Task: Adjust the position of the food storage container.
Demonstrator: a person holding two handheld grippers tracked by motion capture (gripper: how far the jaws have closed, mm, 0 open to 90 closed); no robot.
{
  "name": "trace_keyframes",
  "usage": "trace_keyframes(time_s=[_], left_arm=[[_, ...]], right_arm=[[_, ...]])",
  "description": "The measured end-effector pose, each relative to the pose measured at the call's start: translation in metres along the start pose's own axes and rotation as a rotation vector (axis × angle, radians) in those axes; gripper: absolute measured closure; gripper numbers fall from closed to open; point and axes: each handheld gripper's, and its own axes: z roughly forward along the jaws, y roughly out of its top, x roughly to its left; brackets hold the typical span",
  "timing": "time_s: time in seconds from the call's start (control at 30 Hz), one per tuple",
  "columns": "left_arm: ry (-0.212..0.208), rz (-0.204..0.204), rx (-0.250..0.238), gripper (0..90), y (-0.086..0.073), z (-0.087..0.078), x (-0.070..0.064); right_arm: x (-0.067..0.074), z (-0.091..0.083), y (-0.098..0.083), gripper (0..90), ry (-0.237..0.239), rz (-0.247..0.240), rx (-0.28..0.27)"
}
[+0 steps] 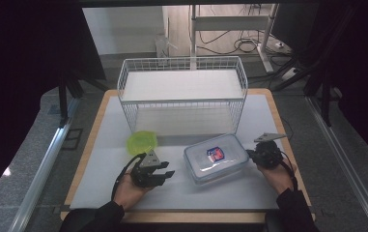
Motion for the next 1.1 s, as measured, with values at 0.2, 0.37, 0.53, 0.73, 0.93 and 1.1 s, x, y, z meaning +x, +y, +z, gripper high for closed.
trace_keyframes(time_s=[0.2,0.37,0.53,0.73,0.93,1.1], left_arm=[[-0.002,-0.002,0.026,77.4,-0.002,0.000,0.002],[0.005,-0.032,0.045,81.3,-0.005,0.001,0.008],[0.024,-0.065,0.056,82.4,-0.008,-0.001,0.014],[0.037,-0.088,0.049,84.2,-0.009,-0.003,0.018],[0.062,-0.102,0.044,87.0,-0.006,-0.001,0.022],[0.066,-0.121,0.034,84.8,-0.005,0.000,0.027]], right_arm=[[0.025,0.003,0.001,90.0,0.058,-0.036,0.012],[0.040,0.006,0.003,90.0,0.080,-0.060,0.016],[0.055,0.008,0.005,90.0,0.086,-0.071,0.019],[0.066,0.006,0.005,90.0,0.077,-0.088,0.028],[0.073,0.002,0.001,90.0,0.070,-0.101,0.036],[0.074,-0.001,-0.001,90.0,0.084,-0.095,0.038]])
